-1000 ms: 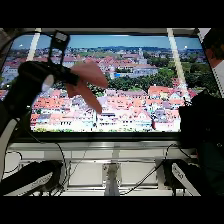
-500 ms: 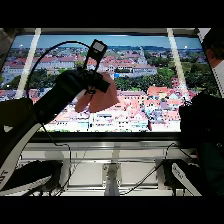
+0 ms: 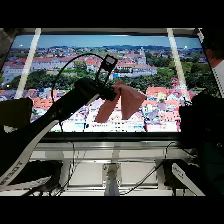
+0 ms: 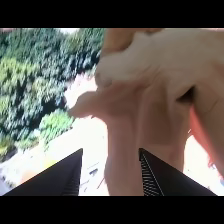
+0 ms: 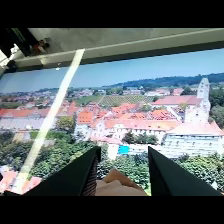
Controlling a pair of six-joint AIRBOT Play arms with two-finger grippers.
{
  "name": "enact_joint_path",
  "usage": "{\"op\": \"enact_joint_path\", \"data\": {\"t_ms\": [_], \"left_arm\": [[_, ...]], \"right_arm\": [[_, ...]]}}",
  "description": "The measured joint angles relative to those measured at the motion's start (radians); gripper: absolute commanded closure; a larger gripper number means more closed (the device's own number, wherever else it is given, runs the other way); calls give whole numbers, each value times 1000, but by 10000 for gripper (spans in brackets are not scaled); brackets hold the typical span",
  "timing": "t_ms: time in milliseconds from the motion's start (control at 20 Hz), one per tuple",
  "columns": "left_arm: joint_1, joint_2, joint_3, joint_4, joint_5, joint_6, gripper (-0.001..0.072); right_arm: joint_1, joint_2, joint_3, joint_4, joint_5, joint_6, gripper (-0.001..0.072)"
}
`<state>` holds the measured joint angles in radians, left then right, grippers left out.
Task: Fold the clothes and pants, and hang the long-sleeved shirts on hangers.
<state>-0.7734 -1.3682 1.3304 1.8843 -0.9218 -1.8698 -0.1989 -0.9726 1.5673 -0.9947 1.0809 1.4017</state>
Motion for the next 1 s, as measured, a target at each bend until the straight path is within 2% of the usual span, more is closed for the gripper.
{"op": "enact_joint_path", "data": {"t_ms": [50, 100, 150, 400, 600, 700, 800, 1000], "left_arm": [[0, 0, 0, 16, -39, 0, 520], [-1, 0, 0, 34, -78, 0, 690], [-1, -1, 0, 49, -110, 0, 695], [14, 1, -7, 114, -174, 31, 697], [91, 24, -72, 64, -160, 41, 698], [156, 56, -144, -25, -129, 49, 698], [235, 100, -239, -169, -90, 103, 698], [383, 173, -414, -527, -55, 341, 698]], "right_arm": [[0, -12, 0, -13, 0, 0, 495], [0, -26, 0, -29, 1, 1, 657], [0, -44, 0, -41, 2, 1, 699], [0, -146, -23, -95, 63, -3, 704], [0, -179, -193, -63, 99, -63, 705], [-1, -185, -327, 0, 103, -114, 706], [-1, -191, -470, 93, 100, -182, 706], [-3, -231, -671, 268, 94, -293, 705]]}}
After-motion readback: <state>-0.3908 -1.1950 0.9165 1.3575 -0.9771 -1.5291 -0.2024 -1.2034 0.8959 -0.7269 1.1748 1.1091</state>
